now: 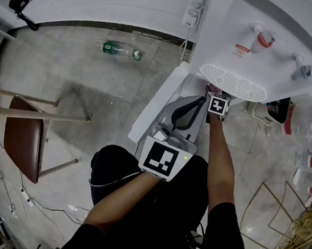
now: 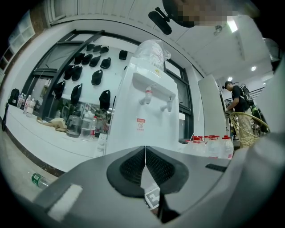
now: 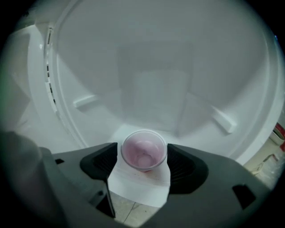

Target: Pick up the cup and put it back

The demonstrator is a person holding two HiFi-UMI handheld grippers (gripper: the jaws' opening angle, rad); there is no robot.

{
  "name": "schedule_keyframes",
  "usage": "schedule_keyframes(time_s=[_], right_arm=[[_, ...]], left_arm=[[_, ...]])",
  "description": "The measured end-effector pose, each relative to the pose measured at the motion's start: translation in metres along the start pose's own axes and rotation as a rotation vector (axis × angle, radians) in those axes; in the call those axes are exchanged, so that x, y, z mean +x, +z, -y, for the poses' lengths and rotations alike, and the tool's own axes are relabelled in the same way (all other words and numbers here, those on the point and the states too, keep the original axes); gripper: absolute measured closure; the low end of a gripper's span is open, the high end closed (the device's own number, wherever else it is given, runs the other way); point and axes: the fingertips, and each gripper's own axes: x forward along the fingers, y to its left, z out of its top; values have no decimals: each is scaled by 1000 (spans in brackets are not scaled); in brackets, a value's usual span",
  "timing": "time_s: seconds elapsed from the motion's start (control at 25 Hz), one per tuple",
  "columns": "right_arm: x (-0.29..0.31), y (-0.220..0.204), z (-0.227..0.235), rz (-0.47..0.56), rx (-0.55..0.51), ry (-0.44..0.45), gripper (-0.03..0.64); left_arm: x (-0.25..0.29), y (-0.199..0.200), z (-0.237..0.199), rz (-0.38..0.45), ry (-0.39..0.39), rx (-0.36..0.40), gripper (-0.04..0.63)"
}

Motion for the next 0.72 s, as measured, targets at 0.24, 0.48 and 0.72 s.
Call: schedule_keyframes(time_s=[0.24, 0.48, 0.72], right_arm=[[5, -1, 5, -29, -43, -57, 299], [5, -1, 2, -23, -47, -35, 304], [-4, -3, 12, -28, -64, -58, 305]], left_arm=[[-1, 5, -5, 3, 10, 51, 588], [-2, 5, -6, -2, 17, 52, 588], [-4, 8, -1, 10, 16, 61, 588]])
